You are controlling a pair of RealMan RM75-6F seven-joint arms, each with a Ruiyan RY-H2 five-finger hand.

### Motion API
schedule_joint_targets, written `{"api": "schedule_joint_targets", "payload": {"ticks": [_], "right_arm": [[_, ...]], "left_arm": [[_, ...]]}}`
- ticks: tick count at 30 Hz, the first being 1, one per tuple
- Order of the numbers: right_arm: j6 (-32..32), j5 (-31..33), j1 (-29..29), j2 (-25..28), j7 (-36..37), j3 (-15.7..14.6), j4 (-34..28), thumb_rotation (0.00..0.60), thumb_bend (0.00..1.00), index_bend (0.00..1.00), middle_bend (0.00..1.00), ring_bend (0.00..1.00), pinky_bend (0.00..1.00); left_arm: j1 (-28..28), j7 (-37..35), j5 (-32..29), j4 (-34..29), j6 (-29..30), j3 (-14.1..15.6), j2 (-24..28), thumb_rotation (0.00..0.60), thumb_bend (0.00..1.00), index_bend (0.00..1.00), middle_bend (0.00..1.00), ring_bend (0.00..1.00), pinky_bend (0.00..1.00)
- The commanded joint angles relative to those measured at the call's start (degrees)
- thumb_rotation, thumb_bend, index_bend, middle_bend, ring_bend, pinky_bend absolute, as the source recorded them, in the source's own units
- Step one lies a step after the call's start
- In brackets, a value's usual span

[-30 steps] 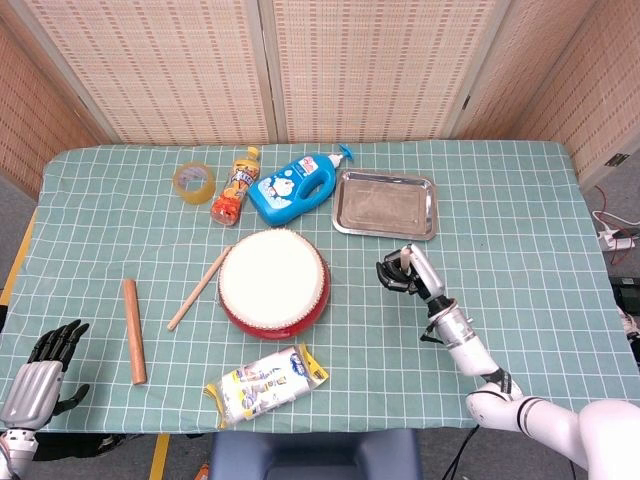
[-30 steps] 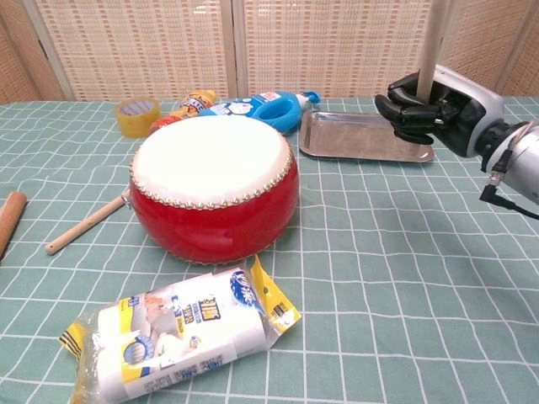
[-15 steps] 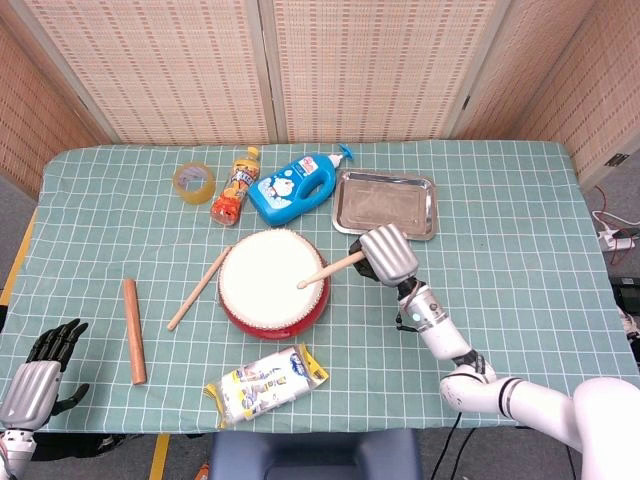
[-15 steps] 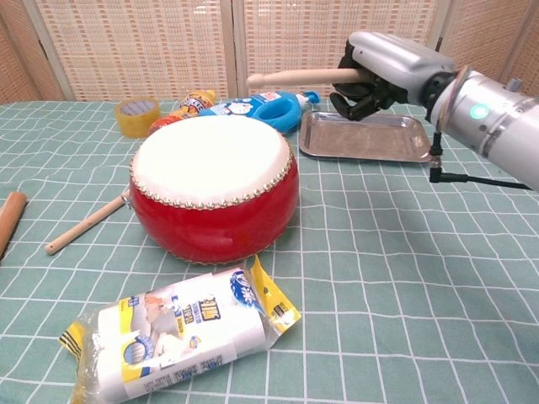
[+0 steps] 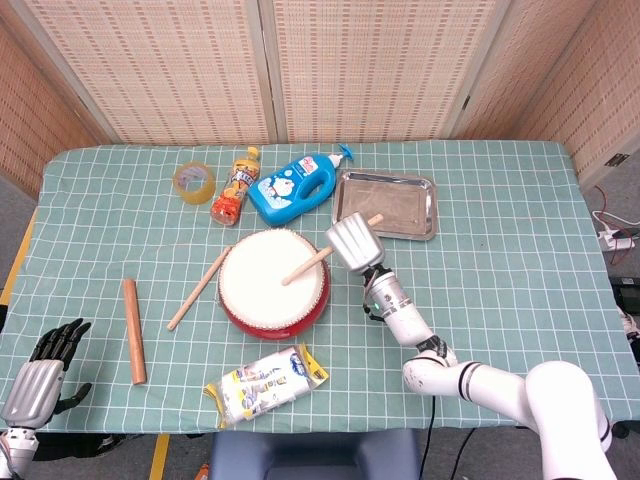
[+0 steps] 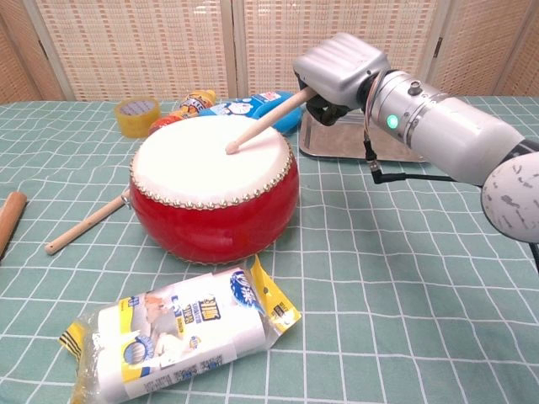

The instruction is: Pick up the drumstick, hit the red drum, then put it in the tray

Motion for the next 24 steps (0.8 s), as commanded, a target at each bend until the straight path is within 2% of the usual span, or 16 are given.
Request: {"api": "schedule_joint_targets", "payload": {"ticks": [1, 6, 11, 13, 15, 17, 21, 24], "right_arm": [[0.06, 1.12, 0.33, -0.89, 0.63, 0.06, 0.03, 0.6, 0.6, 1.0, 1.0, 1.0, 1.0], [2.64, 2.45, -0.81, -0.67, 10.02, 4.03, -3.7, 0.6, 0.6, 1.0, 1.0, 1.0, 1.0], [2.71, 4.3, -1.03, -0.77, 11.9, 5.25, -4.6, 0.6, 0.61, 1.0, 1.0, 1.0, 1.0], [2.26, 4.74, -0.89, -0.8, 11.19, 4.94, -4.27, 0.6, 0.61, 1.0, 1.0, 1.0, 1.0], [-0.5, 4.28, 0.22, -1.01, 3.67, 0.76, -0.71, 0.6, 0.61, 1.0, 1.0, 1.0, 1.0], [-1.55, 5.67, 0.79, -1.57, -1.17, -0.39, 0.65, 0.6, 0.61, 1.0, 1.0, 1.0, 1.0], [-1.64, 7.82, 1.19, -1.55, -4.84, -0.29, 0.34, 0.6, 0.62, 1.0, 1.0, 1.0, 1.0], [0.34, 6.97, 0.87, -1.23, -0.05, 1.59, -1.82, 0.6, 0.63, 1.0, 1.0, 1.0, 1.0]], "left_arm": [[0.08, -0.29, -0.01, 0.25, -0.02, 0.11, -0.17, 0.6, 0.23, 0.0, 0.0, 0.0, 0.0], [0.21, -0.58, -0.12, 0.75, 0.17, 0.07, -0.32, 0.6, 0.23, 0.0, 0.0, 0.0, 0.0], [0.2, -0.74, 0.03, 0.8, 0.28, 0.09, -0.41, 0.6, 0.23, 0.0, 0.0, 0.0, 0.0], [0.18, -0.72, 0.05, 0.8, 0.25, 0.1, -0.44, 0.6, 0.23, 0.0, 0.0, 0.0, 0.0], [0.15, -0.7, -0.12, 0.86, 0.0, 0.11, -0.48, 0.6, 0.23, 0.0, 0.0, 0.0, 0.0], [0.16, -0.7, -0.26, 0.9, -0.09, 0.09, -0.51, 0.6, 0.23, 0.0, 0.0, 0.0, 0.0], [0.1, -0.64, -0.4, 0.99, -0.4, 0.14, -0.6, 0.6, 0.23, 0.0, 0.0, 0.0, 0.0], [0.1, -0.75, -0.4, 1.01, -0.34, 0.1, -0.66, 0.6, 0.23, 0.0, 0.0, 0.0, 0.0]]}}
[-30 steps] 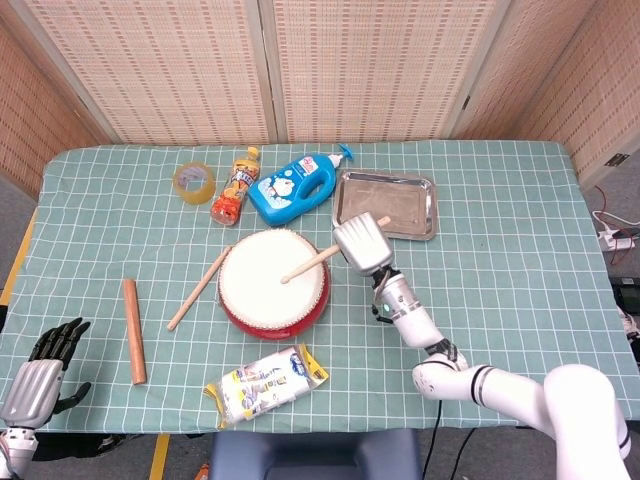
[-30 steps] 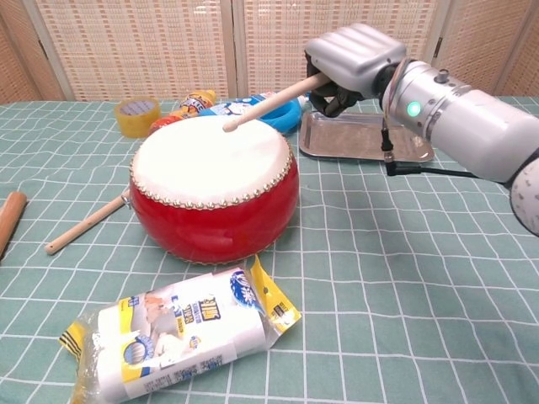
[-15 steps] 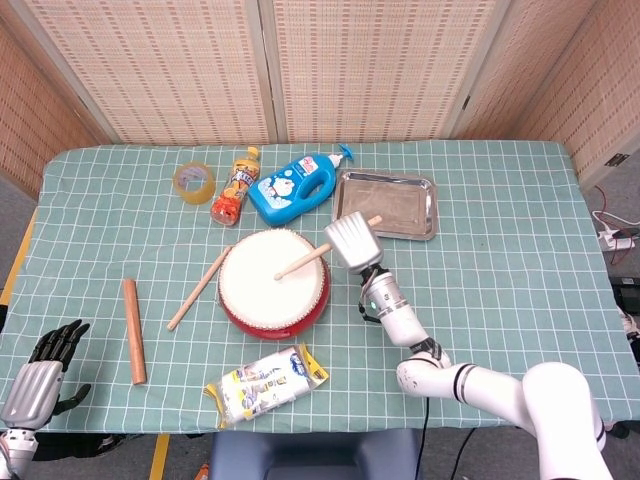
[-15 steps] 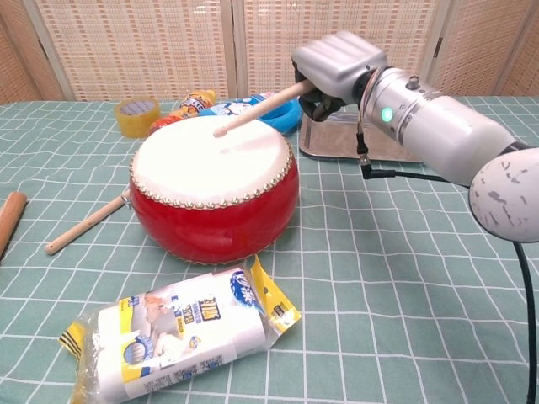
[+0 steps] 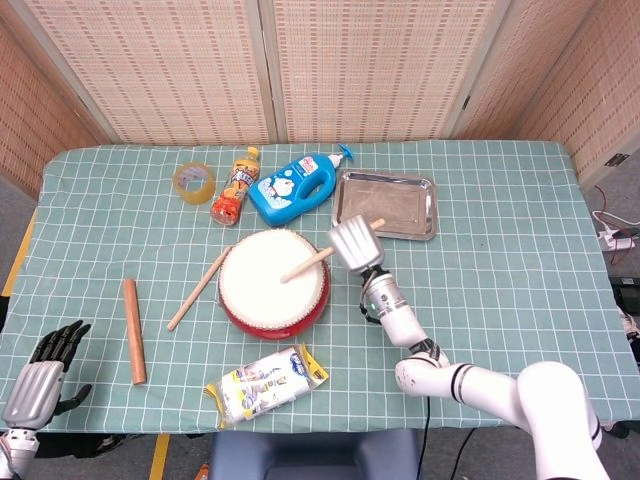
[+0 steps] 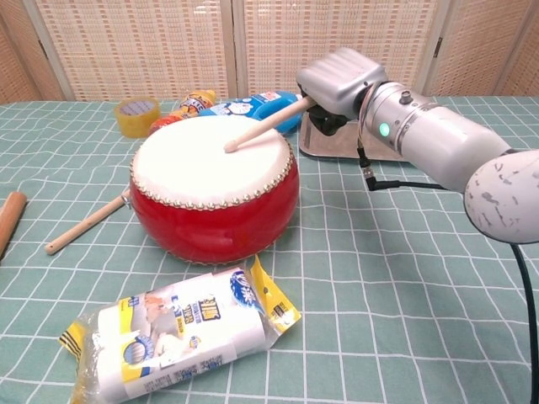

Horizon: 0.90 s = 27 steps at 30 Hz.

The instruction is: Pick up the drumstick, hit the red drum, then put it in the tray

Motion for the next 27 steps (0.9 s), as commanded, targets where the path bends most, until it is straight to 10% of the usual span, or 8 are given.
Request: {"api": "schedule_joint_targets", "payload": {"ticks": [1, 6, 19, 27], "right_arm": [[2.27, -0.61, -0.04, 0.2, 7.91, 1.9, -2.28, 0.6, 0.63, 1.0, 1.0, 1.0, 1.0], [3.73, -2.13, -0.58, 1.21, 15.15, 3.65, -4.37, 0.6, 0.64, 1.0, 1.0, 1.0, 1.0], [-1.59, 4.73, 0.53, 1.31, 0.47, -1.33, -2.95, 0.6, 0.65, 1.0, 1.0, 1.0, 1.0], [4.07, -1.76, -0.69, 2.15, 17.41, 3.13, -7.5, 0.6, 0.65, 1.0, 1.0, 1.0, 1.0]], "left_arm": [[0.01, -0.03, -0.04, 0.05, 0.03, -0.04, -0.03, 0.6, 0.23, 0.0, 0.0, 0.0, 0.0], [0.0, 0.02, 0.08, 0.03, 0.21, -0.08, -0.01, 0.6, 0.23, 0.0, 0.0, 0.0, 0.0], [-0.1, 0.11, -0.09, 0.14, -0.21, 0.0, -0.21, 0.6, 0.23, 0.0, 0.0, 0.0, 0.0], [-0.08, 0.04, 0.06, 0.06, 0.08, -0.05, -0.11, 0.6, 0.23, 0.0, 0.0, 0.0, 0.0]]}}
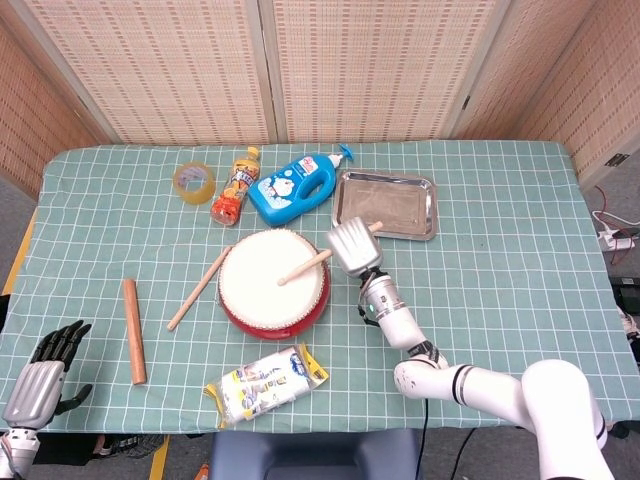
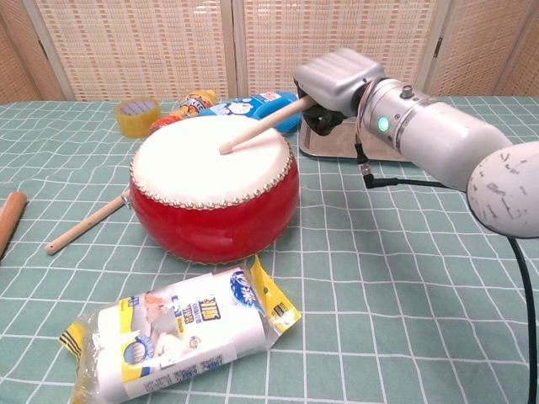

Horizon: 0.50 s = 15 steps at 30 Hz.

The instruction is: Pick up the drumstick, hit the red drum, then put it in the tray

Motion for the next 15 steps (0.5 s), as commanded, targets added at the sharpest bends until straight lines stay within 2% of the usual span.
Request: {"api": "schedule_joint_targets", "payload": {"ticks": [1, 6, 10, 15], "right_arm": [[3.32, -4.2, -0.78, 0.68, 12.73, 2.47, -2.81, 0.6, 0.65, 1.0, 1.0, 1.0, 1.0], [1.26, -3.35, -0.39, 0.44, 9.89, 0.56, -0.91, 0.6, 0.65, 1.0, 1.0, 1.0, 1.0], [-2.96, 0.68, 0.39, 0.83, 1.52, -2.23, 0.47, 0.6, 0.66, 1.0, 1.0, 1.0, 1.0], [-1.96, 2.61, 0.36, 1.0, 0.13, -1.45, -0.92, 0.6, 0.67, 1.0, 1.0, 1.0, 1.0]], "left_arm": [[-0.04, -0.08, 0.1, -0.02, 0.04, 0.0, 0.0, 0.6, 0.23, 0.0, 0.0, 0.0, 0.0], [-0.08, -0.12, 0.12, 0.06, -0.02, 0.02, -0.02, 0.6, 0.23, 0.0, 0.0, 0.0, 0.0], [-0.1, -0.12, 0.06, 0.05, -0.02, -0.03, 0.0, 0.6, 0.22, 0.0, 0.0, 0.0, 0.0], [-0.18, 0.11, 0.11, -0.07, -0.15, 0.01, 0.04, 0.6, 0.23, 0.0, 0.0, 0.0, 0.0]]}}
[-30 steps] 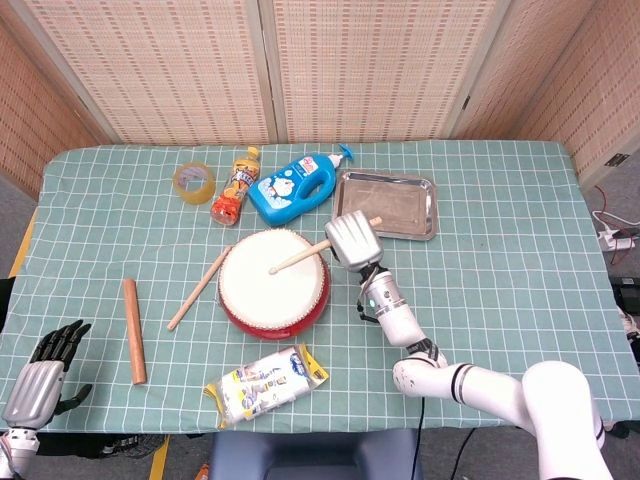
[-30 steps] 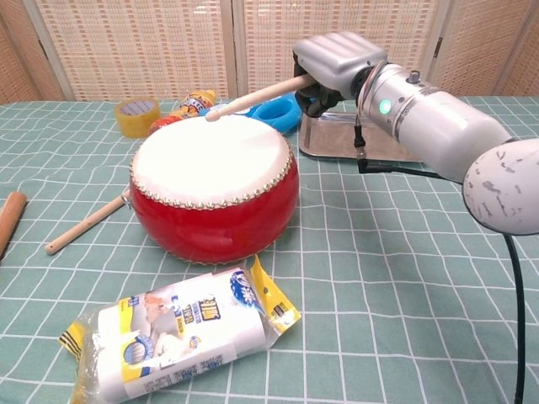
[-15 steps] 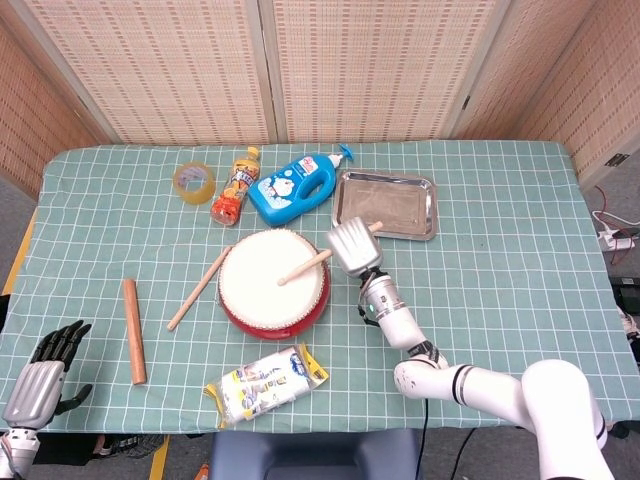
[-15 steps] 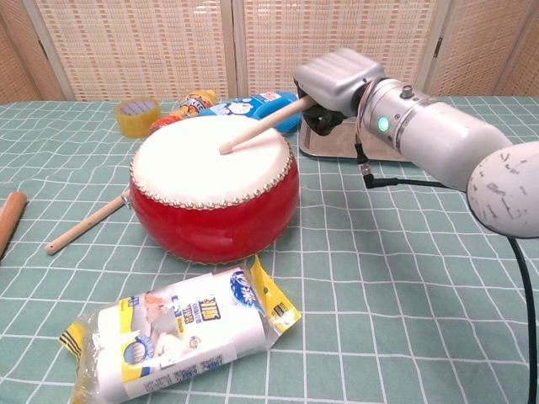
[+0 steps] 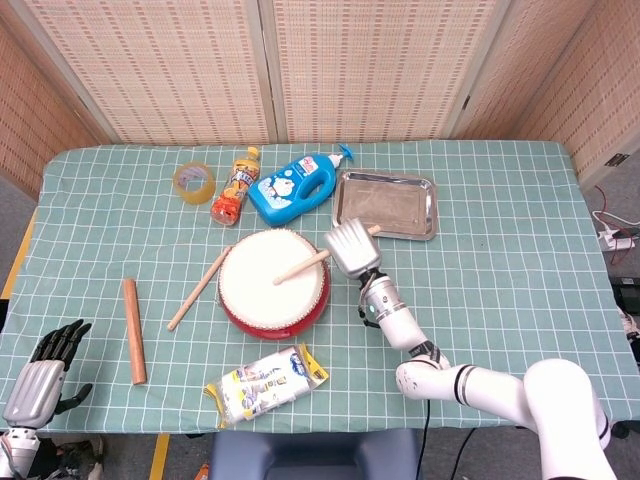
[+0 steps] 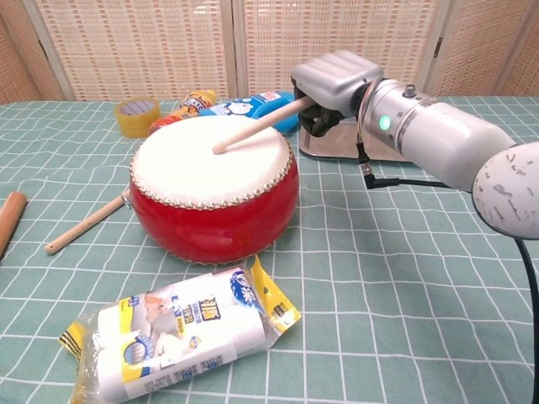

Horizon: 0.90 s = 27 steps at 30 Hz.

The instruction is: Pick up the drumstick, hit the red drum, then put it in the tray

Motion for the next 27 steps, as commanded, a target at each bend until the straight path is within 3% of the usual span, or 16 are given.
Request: {"api": "schedule_joint_targets", "payload": {"ticks": [1, 7, 10, 14, 21, 27], "right_arm": [[0.0, 2.07, 0.15, 0.77, -0.51, 0.36, -1.34, 0.6, 0.67, 1.0, 1.0, 1.0, 1.0], [4.08, -1.6, -0.95, 2.19, 9.18, 3.66, -4.72, 0.6, 0.69, 1.0, 1.0, 1.0, 1.0], [4.33, -2.0, -1.1, 2.75, 10.37, 3.83, -4.8, 0.6, 0.69, 1.0, 1.0, 1.0, 1.0], [3.14, -1.29, -0.99, 2.36, 9.0, 2.51, -3.17, 0.6, 0.69, 1.0, 1.0, 1.0, 1.0], [-0.46, 2.6, -0.04, -0.28, -0.09, -1.44, 2.53, 0.6, 0.69, 1.0, 1.0, 1.0, 1.0], [2.4, 1.78, -1.5, -0.11, 10.04, 2.82, -0.04, 0.6, 0.69, 1.0, 1.0, 1.0, 1.0]], "left_arm": [[-0.02, 0.14, 0.1, -0.12, 0.04, 0.04, 0.09, 0.6, 0.23, 0.0, 0.0, 0.0, 0.0], [-0.07, 0.34, 0.17, -0.44, 0.28, -0.09, 0.19, 0.6, 0.23, 0.0, 0.0, 0.0, 0.0], [-0.11, 0.46, 0.19, -0.54, 0.19, -0.05, 0.18, 0.6, 0.23, 0.0, 0.0, 0.0, 0.0], [-0.11, 0.58, 0.06, -0.51, 0.05, -0.03, 0.13, 0.6, 0.23, 0.0, 0.0, 0.0, 0.0], [-0.03, 0.7, -0.14, -0.45, -0.16, 0.09, 0.14, 0.6, 0.22, 0.0, 0.0, 0.0, 0.0], [0.2, 0.38, -0.26, -0.22, 0.06, 0.11, 0.16, 0.6, 0.22, 0.0, 0.0, 0.0, 0.0]]}}
